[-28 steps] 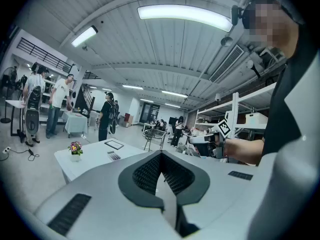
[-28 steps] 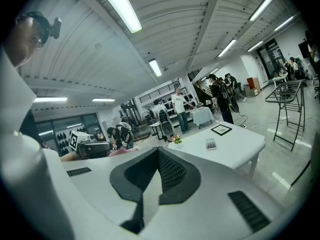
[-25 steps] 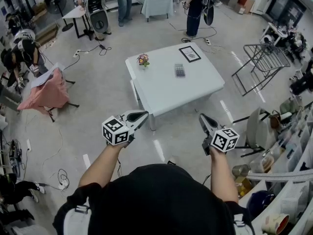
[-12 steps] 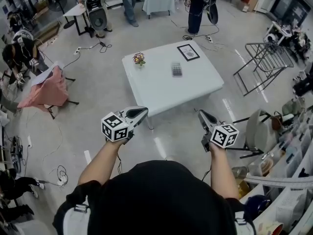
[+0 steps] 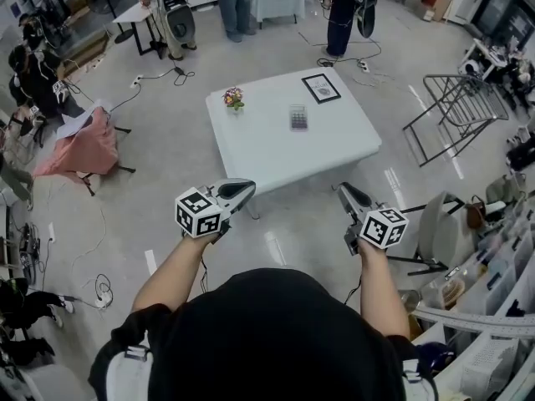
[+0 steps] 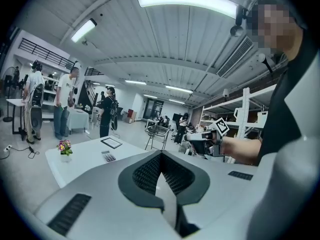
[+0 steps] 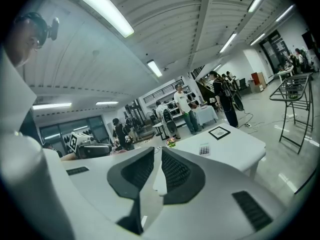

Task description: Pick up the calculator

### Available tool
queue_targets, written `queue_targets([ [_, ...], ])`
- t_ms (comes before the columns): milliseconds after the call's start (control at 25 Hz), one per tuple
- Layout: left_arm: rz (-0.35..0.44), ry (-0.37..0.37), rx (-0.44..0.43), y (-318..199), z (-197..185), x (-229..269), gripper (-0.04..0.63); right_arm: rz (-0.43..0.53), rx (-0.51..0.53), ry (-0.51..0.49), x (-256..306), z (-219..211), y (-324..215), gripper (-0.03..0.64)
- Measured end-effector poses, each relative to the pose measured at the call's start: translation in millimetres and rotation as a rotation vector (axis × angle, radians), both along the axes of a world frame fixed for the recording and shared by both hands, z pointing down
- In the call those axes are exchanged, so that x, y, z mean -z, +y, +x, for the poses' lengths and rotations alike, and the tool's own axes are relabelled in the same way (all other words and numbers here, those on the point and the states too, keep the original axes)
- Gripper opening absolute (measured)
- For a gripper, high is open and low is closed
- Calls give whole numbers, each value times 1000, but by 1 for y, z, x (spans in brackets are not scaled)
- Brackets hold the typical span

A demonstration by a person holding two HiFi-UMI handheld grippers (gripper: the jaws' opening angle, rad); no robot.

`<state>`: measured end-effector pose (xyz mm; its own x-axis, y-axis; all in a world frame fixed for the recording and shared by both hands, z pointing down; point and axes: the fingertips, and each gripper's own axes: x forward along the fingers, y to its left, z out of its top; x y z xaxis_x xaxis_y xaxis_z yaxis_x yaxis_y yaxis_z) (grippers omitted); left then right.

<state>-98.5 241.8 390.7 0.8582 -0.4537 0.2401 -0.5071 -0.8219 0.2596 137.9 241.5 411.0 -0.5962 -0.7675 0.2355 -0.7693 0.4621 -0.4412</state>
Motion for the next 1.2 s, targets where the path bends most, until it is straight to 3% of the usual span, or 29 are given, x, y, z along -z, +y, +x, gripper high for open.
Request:
queue_targets([
  [280, -10, -14, 10, -7, 27, 0, 18, -12, 24, 9, -6, 25, -9, 159],
  [520, -19, -17, 9, -3, 49, -5, 18, -25, 44, 11, -12, 39, -9, 211],
  [1200, -74, -15, -3, -22, 74, -26, 18, -76, 35, 1, -34, 61, -19, 238],
])
